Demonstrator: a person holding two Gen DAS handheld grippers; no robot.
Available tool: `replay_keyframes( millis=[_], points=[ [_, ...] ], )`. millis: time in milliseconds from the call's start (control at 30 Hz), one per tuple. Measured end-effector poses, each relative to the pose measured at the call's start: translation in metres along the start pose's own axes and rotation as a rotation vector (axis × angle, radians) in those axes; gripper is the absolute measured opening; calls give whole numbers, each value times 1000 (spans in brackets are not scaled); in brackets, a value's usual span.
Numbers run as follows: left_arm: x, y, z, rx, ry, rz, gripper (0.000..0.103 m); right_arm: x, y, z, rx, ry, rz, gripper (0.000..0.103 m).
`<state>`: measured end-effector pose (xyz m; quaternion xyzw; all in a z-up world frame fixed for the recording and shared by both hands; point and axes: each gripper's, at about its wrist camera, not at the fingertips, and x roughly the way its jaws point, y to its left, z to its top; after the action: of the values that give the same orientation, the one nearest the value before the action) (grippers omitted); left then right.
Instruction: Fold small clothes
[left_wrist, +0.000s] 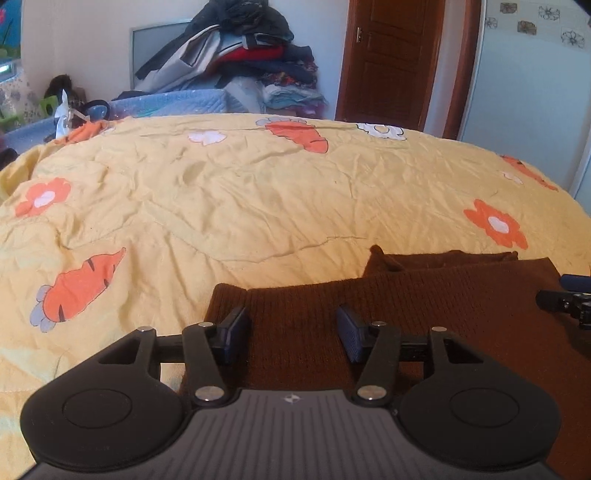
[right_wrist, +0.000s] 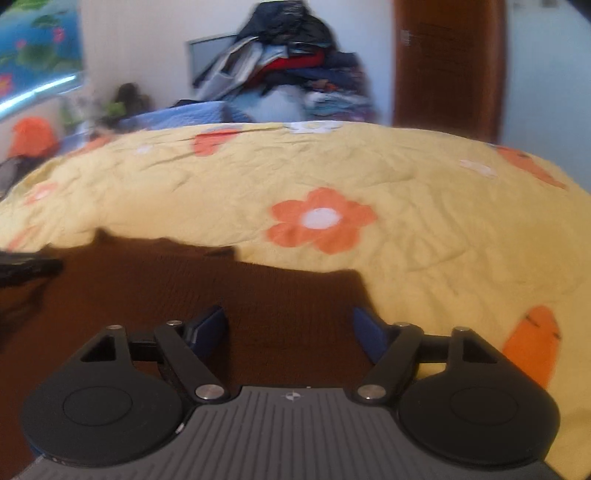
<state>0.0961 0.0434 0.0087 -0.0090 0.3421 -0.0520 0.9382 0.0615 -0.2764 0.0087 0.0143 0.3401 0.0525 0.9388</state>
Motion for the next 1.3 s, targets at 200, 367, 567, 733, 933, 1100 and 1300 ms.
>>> replay_keyframes(
  millis=[200,367,567,733,933,1100,1300],
  points=[
    [-1,-2,-1,6,-6,6,55,-10,9,5,3,25,-67,86],
    [-1,-3,-1,13,-6,6,55,-41,36,-9,-91,-1,-3,102],
    [-2,-1,0,1,-8,2,56,-25,27,-27,-76,23,-37,103],
    [-59,-7,-11,-87,-46,11,58,-52,29,-24,-44,8,-67,102],
    [-69,-22,-67,59,-58,-34,89,-61,38,-57,-124,-9,7,103],
    [-70,-14,-62,72,-33,-17,91,-65,27,-51,-103,24,28,102],
    [-122,-23,-82,40,-34,-77,91,-130,34,-66,-28,-29,94,103]
  ],
)
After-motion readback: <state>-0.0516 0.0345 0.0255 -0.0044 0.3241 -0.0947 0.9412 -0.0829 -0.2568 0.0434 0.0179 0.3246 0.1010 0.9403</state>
